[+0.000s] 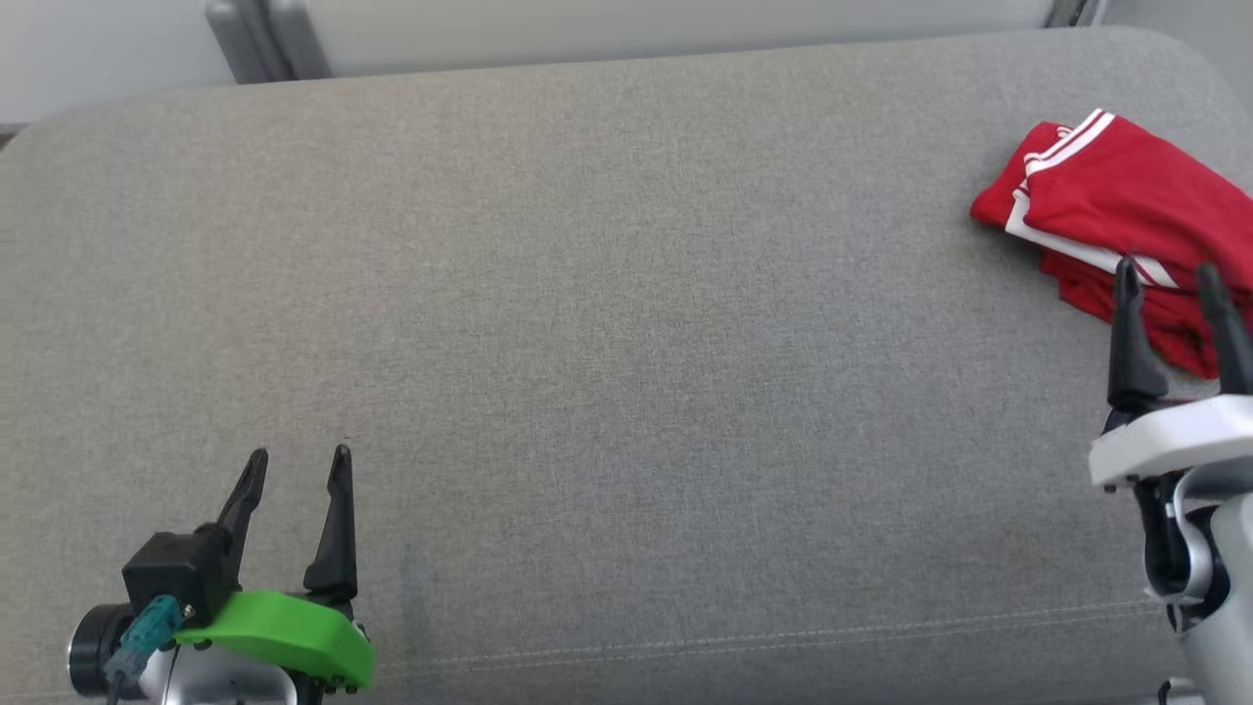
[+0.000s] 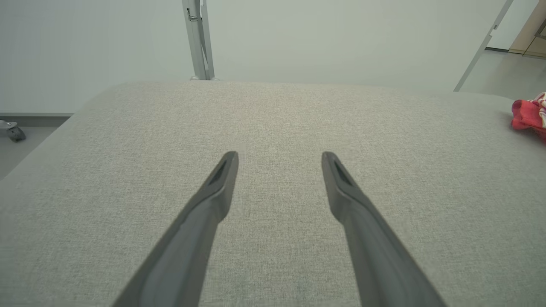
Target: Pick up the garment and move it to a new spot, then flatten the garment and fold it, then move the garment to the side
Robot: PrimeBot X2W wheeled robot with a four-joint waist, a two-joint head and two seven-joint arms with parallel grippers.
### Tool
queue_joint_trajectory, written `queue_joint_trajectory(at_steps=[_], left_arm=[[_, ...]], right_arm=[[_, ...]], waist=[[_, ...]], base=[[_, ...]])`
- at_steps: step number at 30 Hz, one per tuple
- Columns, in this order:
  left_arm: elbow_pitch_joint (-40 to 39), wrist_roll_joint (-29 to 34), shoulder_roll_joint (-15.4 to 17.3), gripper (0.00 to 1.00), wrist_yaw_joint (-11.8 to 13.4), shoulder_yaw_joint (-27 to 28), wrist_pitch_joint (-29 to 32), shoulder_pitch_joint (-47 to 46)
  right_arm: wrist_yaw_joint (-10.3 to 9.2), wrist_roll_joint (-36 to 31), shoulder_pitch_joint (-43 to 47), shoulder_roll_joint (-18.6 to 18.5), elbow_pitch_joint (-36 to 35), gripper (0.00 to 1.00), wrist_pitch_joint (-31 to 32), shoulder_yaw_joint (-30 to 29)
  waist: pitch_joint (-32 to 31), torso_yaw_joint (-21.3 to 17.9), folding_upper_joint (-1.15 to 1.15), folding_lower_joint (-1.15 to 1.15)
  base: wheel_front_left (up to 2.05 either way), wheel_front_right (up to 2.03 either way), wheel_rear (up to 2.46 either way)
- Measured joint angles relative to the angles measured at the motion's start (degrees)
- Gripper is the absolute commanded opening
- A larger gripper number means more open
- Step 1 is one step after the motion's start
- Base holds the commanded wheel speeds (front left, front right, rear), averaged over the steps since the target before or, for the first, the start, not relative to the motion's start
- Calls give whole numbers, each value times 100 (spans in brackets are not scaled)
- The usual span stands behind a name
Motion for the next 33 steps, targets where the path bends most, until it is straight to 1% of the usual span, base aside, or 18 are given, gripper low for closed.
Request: queue_joint_trajectory(at_steps=[9,18,25,26,33], left_arm=[[300,175,60,100,51,91,-248,246],[500,334,78,100,60,79,-398,363],[513,334,38,100,98,88,-469,392],[519,332,27,0,98,84,-504,392],[868,297,-188,0,97,-20,-499,516]], right_arm=[[0,-494,654,463,14,100,1,13],[0,-836,1049,781,-27,100,1,-11],[0,-926,1129,958,-162,100,1,-86],[0,-946,1139,983,-166,0,1,-98],[11,-891,1378,1221,186,0,23,-32]], waist=[[-453,101,0,0],[-728,68,0,0],[-767,84,0,0],[-768,90,0,0],[-770,90,0,0]], base=[[0,0,0],[0,0,0],[0,0,0],[0,0,0],[0,0,0]])
